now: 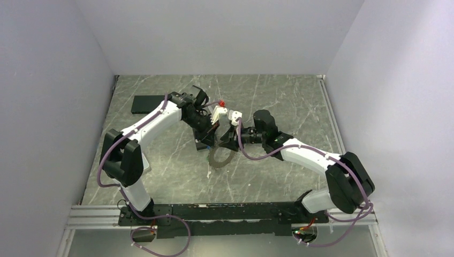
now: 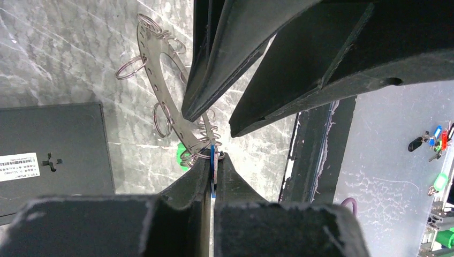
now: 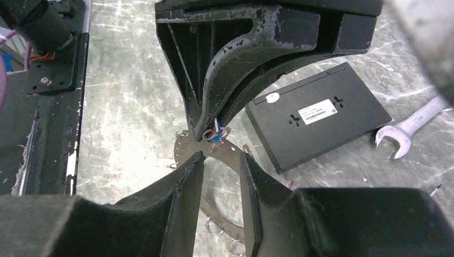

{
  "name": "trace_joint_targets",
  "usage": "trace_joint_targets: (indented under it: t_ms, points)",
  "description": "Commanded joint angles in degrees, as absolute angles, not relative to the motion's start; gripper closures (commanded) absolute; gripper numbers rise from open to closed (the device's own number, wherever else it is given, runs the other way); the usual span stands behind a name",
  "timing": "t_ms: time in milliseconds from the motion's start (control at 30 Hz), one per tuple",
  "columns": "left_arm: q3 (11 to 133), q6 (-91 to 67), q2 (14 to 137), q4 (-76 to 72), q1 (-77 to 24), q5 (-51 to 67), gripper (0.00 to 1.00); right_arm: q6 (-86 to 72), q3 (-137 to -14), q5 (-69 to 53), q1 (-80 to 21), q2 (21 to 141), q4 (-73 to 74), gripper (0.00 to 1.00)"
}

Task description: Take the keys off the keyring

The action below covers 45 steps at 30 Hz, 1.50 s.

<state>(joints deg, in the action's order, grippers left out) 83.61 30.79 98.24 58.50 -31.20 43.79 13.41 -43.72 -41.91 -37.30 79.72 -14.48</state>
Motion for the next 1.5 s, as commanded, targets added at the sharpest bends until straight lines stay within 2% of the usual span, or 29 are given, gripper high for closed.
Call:
trace_joint_targets:
  t_ms: [0,167,600,1267,1467]
  points:
    - [86.6,30.6,96.3,55.3,-30.8,49.9,1.0,13.0,-44.4,-42.9,-36.6,78.1,-9.7,0.65]
    - [88.0,29.4,97.7,56.0,-28.6,53.0,1.0,12.7,-45.3,-44.3,-33.6,75.9,-8.1,0.65]
    - [88.6,28.1,98.3,55.9,-27.6,55.3,1.0,12.2,-46.1,-40.2,-34.8,76.8,-11.5,0.6]
    - [89.6,26.9,100.7,56.5,-27.5,56.9,1.0,17.1,-49.5,-33.2,-39.1,79.7,-10.8,0.63]
    - [90.2,27.1,101.5,57.0,-27.3,57.3,1.0,19.4,-49.2,-32.4,-39.4,80.5,-11.6,0.67]
